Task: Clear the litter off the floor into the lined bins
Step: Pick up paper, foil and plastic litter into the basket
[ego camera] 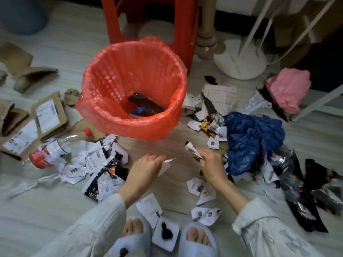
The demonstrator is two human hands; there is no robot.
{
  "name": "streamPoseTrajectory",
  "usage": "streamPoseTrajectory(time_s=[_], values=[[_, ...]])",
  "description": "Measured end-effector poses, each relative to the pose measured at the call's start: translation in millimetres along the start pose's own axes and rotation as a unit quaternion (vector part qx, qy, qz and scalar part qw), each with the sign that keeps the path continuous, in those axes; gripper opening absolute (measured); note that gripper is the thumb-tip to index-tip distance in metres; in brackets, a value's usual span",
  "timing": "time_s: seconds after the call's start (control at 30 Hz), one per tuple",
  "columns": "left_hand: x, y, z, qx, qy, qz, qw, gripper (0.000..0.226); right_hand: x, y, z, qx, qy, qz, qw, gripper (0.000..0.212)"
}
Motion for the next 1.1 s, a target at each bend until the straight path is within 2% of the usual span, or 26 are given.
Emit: streamPoseTrajectory(time_s=[0.07, 0.13, 0.2, 0.27, 0.37, 0.47, 0.57, 0.67, 0.7, 0.8, 0.87, 0.97, 1.1], values=[[22.6, 1.3, -9.0, -0.009, -0.028, -0.025, 0.999, 0.034, 28.6, -1.5, 14.3, -0.013, 0.025, -0.040, 0.999, 0.047], [50.9, 5.3, -18.9, -0.015, -0.047, -0.060, 0.997, 0.023, 59.8, -2.0, 32.9, -0.011, 0.053, -0.087, 0.995, 0.046], [82.5, 10.6, -25.8, -0.020, -0.066, -0.119, 0.991, 0.018, 89.4, 0.8, 49.9, -0.016, 0.080, -0.131, 0.988, 0.043], [114.6, 17.4, -29.9, -0.027, -0.085, -0.188, 0.978, 0.022, 115.5, 5.9, 70.1, -0.006, 0.107, -0.167, 0.980, 0.039], [159.3, 31.5, -27.4, -0.020, -0.073, -0.264, 0.961, 0.020, 147.4, 17.7, 109.6, 0.061, 0.137, -0.206, 0.967, 0.041], [186.9, 48.5, -11.7, 0.005, -0.053, -0.288, 0.956, 0.028, 161.0, 41.9, 145.4, 0.099, 0.152, -0.220, 0.959, 0.046], [209.0, 63.1, 9.1, 0.033, -0.041, -0.303, 0.952, 0.031, 161.7, 63.7, 192.1, 0.181, 0.150, -0.238, 0.942, 0.046], [214.1, 78.5, 25.7, 0.042, -0.008, -0.294, 0.955, 0.030, 140.8, 87.6, 222.5, 0.234, 0.132, -0.208, 0.941, 0.038], [207.8, 84.2, 33.1, 0.052, 0.000, -0.267, 0.962, 0.030, 129.5, 95.5, 225.6, 0.233, 0.121, -0.180, 0.948, 0.039], [170.3, 94.7, 65.7, 0.138, 0.018, -0.099, 0.985, 0.053, 76.5, 120.9, 213.1, 0.144, 0.045, -0.019, 0.988, 0.056], [149.9, 86.5, 75.9, 0.159, 0.018, -0.043, 0.986, 0.057, 46.3, 120.7, 194.9, 0.087, -0.011, 0.080, 0.993, 0.062], [142.5, 70.7, 66.9, 0.110, 0.008, -0.077, 0.991, 0.047, 30.2, 102.5, 181.6, 0.102, -0.017, 0.128, 0.986, 0.060], [139.5, 50.7, 36.4, 0.021, 0.007, -0.141, 0.990, 0.035, 48.9, 73.5, 163.3, 0.103, 0.041, 0.045, 0.993, 0.042]])
Point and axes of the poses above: each hand's wrist, its own y-axis towards the middle knuckle, its own x-axis out of the back of the hand, z = x × y, the point moved 7 cm from there along y, towards the middle knuckle, and after that the axes turned 7 degrees about -z, right-handed, at the moved point
